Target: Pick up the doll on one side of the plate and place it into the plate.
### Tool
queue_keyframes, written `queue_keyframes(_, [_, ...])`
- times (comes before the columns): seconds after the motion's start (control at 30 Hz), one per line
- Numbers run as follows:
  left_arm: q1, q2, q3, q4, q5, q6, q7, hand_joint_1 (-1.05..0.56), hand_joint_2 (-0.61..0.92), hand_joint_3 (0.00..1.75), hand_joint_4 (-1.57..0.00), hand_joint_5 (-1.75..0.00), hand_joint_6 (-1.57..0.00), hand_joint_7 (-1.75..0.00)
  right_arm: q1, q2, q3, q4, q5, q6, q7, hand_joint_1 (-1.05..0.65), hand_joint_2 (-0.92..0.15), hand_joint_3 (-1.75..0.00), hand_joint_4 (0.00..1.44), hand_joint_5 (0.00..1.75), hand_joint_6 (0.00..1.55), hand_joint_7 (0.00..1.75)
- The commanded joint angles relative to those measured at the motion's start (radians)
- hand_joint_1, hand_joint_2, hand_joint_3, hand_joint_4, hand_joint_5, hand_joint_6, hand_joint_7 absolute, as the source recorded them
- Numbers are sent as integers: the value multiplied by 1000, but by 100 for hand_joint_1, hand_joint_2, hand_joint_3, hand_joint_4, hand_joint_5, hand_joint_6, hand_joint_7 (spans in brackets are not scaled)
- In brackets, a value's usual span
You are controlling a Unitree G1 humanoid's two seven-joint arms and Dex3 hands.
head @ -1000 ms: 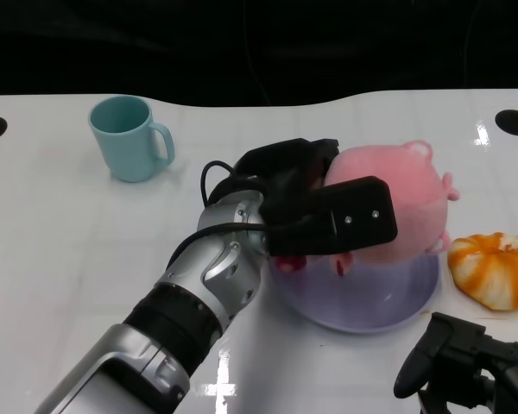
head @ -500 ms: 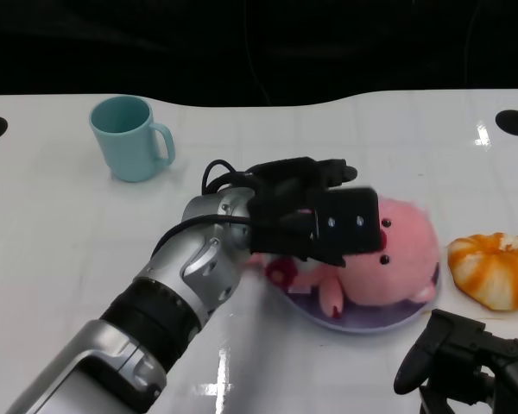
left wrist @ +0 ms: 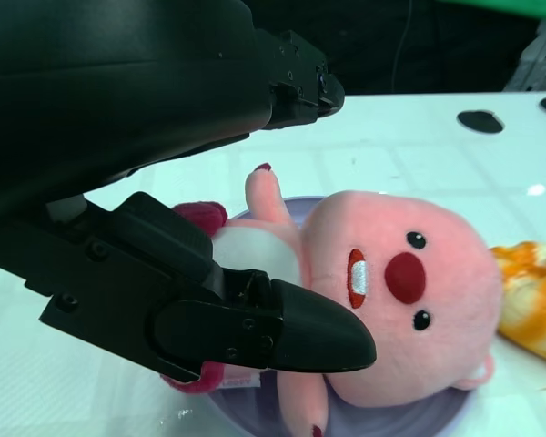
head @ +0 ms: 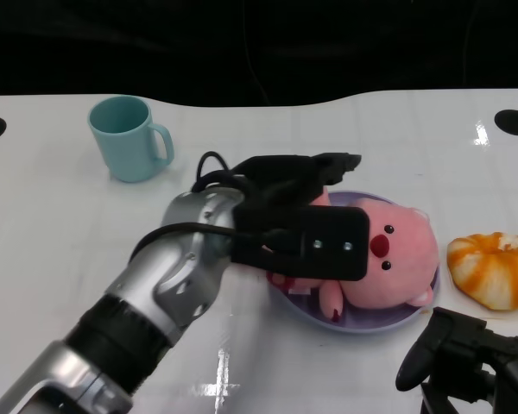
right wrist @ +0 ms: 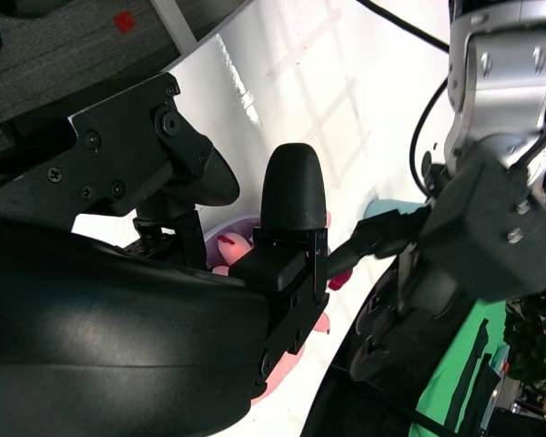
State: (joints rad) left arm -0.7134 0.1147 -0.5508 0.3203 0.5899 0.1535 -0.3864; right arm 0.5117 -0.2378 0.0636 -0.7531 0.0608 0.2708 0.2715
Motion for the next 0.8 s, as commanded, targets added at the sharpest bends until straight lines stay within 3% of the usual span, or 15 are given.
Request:
queue_keyframes(0.03, [52,49,43,-111,-23,15,-35,-101,92,41,-3,-2,-2,-1,-3,-6,-18,11,15,-12,2,-2,-63,-116,60,175,51,154])
queue_keyframes(0.2, [161,103,136,-265,-126,-3,-71,-96,92,37,-7,-5,-5,-3,-13,-11,-16,13,8,-12,4,-5,-63,-115,60,175,52,153])
queue_keyframes(0.37, [313,100,252,-383,-289,-45,-46,-82,92,31,-19,-16,-16,-8,-18,-8,-8,15,-1,0,-3,-6,-63,-113,60,175,53,151])
queue_keyframes(0.43, [373,91,284,-421,-329,-67,-24,-77,92,31,-6,-53,-20,-10,-17,-8,-5,13,-5,3,-5,-5,-63,-114,60,175,54,151])
queue_keyframes(0.5, [434,67,318,-452,-382,-85,2,-69,92,26,-6,-73,-29,-13,-13,-8,-2,10,-8,1,-7,-6,-63,-113,61,174,54,150])
queue_keyframes(0.57, [502,37,353,-474,-437,-110,38,-63,92,20,-17,-84,-42,-18,-9,-8,0,8,-10,-6,-6,-5,-63,-112,61,174,54,150])
queue_keyframes(0.8, [678,-30,423,-519,-550,-221,119,-44,92,14,-53,-99,-72,-27,-2,-1,8,-2,-12,0,-11,-4,-63,-113,61,175,55,150])
